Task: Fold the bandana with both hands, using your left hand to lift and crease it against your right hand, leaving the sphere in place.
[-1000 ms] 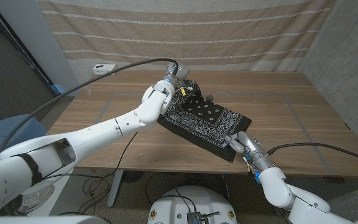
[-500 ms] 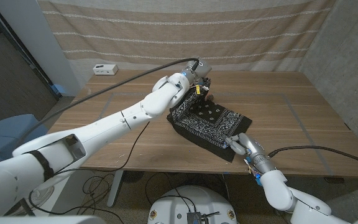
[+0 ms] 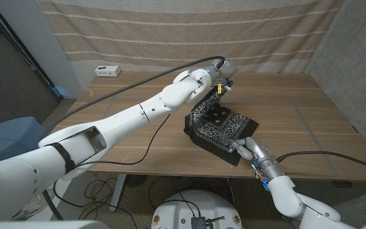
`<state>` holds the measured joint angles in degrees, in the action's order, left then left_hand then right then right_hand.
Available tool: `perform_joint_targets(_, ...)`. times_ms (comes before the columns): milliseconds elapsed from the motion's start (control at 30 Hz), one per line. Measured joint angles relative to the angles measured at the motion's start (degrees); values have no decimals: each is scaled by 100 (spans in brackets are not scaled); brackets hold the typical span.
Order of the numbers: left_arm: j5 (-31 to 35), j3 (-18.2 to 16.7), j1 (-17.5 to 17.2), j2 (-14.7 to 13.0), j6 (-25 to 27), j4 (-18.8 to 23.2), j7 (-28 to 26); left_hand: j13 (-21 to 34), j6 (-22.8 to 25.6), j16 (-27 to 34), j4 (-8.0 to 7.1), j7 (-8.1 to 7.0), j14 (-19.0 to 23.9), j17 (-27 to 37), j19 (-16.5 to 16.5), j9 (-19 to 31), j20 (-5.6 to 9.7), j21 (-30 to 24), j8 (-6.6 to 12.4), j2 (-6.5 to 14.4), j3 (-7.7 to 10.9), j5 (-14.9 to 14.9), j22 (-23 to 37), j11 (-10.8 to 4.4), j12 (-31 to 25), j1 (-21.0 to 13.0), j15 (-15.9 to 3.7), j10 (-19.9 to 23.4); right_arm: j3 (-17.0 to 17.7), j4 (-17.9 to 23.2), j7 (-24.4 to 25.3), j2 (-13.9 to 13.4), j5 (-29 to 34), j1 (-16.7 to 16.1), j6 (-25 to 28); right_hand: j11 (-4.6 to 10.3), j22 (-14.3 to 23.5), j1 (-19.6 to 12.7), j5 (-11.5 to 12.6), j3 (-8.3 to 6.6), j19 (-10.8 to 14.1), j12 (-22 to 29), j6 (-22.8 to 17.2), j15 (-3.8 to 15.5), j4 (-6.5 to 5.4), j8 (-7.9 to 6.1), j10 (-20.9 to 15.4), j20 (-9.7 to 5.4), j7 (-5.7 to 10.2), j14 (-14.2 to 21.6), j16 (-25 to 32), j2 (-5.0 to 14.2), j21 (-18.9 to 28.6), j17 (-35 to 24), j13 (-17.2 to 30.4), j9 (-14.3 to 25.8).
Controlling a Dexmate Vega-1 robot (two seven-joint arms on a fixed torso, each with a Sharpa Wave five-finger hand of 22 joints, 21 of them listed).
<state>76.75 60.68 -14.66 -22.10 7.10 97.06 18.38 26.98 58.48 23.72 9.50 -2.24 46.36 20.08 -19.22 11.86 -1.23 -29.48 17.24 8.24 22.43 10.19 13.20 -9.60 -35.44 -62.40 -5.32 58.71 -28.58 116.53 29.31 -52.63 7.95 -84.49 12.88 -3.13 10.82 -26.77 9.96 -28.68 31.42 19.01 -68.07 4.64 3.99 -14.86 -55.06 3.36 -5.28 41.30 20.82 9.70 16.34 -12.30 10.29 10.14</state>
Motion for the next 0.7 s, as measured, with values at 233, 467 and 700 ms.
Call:
perform_joint_targets(233,-267,190,226,270,-346,-283,-41,27,50,-21,-22,11,0,1,0,1,0,-1,-24,0,-23,27,26,-6,-2,0,0,5,43,-26,5,21,-58,-28,-87,2,-4,-11,0,-11,0,-38,0,31,36,27,2,0,0,-31,-10,12,0,0,10,0)
perform_joint_targets(467,-608,393,425,464,-771,-525,-33,68,51,-44,-22,12,0,1,0,1,-1,-46,-44,-1,-24,27,26,-5,-42,1,0,4,64,-76,15,52,-83,-32,-220,2,-5,-11,0,6,-1,-61,0,-1,53,27,2,0,0,-63,-12,12,1,-1,13,0)
perform_joint_targets(700,-837,572,557,585,-1059,-703,30,107,80,-66,-23,22,0,0,21,1,-22,-46,-70,-1,-25,26,25,-4,-43,2,0,2,91,-149,33,85,-93,-32,-289,2,0,-11,0,12,-1,-61,0,0,59,71,2,0,0,-62,-11,12,3,-14,13,0)
